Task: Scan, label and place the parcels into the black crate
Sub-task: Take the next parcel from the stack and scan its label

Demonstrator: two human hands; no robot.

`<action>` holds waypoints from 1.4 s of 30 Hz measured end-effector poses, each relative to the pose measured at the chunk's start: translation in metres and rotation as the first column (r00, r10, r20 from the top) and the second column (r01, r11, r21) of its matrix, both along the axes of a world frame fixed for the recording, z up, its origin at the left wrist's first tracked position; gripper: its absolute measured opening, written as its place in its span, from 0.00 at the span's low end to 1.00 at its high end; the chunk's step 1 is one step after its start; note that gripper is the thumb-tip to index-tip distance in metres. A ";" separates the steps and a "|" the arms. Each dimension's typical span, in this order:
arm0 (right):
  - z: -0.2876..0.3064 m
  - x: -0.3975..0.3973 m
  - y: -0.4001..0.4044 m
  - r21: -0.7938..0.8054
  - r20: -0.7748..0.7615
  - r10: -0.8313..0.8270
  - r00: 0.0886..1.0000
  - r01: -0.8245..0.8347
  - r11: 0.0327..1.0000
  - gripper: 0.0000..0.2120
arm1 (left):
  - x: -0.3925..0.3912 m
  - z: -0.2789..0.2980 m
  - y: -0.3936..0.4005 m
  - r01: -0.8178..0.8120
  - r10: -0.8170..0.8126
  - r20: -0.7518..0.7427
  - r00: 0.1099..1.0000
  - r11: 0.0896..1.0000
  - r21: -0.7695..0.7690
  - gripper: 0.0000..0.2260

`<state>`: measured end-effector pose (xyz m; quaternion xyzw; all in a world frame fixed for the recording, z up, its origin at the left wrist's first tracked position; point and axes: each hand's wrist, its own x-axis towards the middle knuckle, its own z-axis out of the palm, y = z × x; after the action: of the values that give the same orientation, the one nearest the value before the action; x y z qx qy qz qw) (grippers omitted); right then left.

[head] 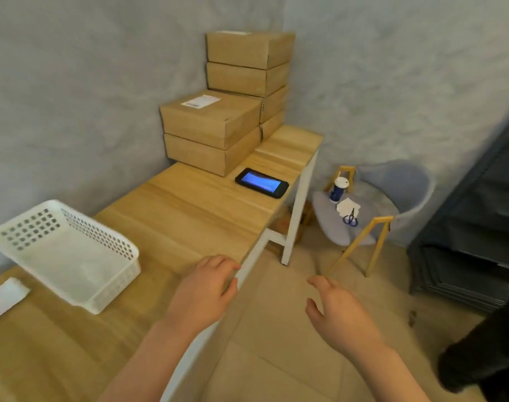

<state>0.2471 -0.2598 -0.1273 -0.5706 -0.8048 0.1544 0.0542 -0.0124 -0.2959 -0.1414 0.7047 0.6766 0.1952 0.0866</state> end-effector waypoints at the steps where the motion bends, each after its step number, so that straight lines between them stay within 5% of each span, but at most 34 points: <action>1: 0.000 0.003 0.021 0.003 -0.004 -0.008 1.000 0.008 1.000 0.20 | 0.001 0.001 0.020 -0.001 0.001 -0.005 1.000 1.000 -0.002 0.13; 11: 0.016 -0.001 0.250 0.120 -0.041 0.166 0.985 -0.161 0.980 0.18 | -0.004 0.014 0.196 -0.222 0.217 0.085 0.972 0.973 0.062 0.13; 19: 0.038 -0.053 0.406 0.115 -0.064 0.347 0.936 -0.338 0.934 0.20 | -0.034 0.020 0.271 -0.496 0.469 0.232 0.852 0.866 0.070 0.16; 25: 0.049 -0.115 0.492 0.126 -0.253 0.406 0.878 -0.387 0.914 0.21 | -0.070 0.023 0.314 -0.653 0.589 0.340 0.733 0.749 0.111 0.24; 30: 0.047 -0.164 0.539 0.134 -0.481 0.331 0.812 -0.305 0.943 0.26 | -0.081 0.026 0.350 -0.737 0.556 0.595 0.580 0.670 0.092 0.29; 35: 0.034 -0.195 0.558 -0.037 -0.685 0.166 0.710 -0.261 0.965 0.33 | -0.077 0.022 0.368 -0.757 0.479 0.747 0.461 0.651 0.050 0.28; 42: 0.012 -0.200 0.545 -0.037 -0.691 0.270 0.670 -0.406 0.913 0.38 | -0.061 0.024 0.379 -0.824 0.459 0.813 0.358 0.564 0.044 0.23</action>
<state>0.0469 0.2853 -0.1155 -0.3185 -0.8034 0.4323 0.2573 -0.0736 0.0826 -0.1175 0.2256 0.7416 0.6246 0.0945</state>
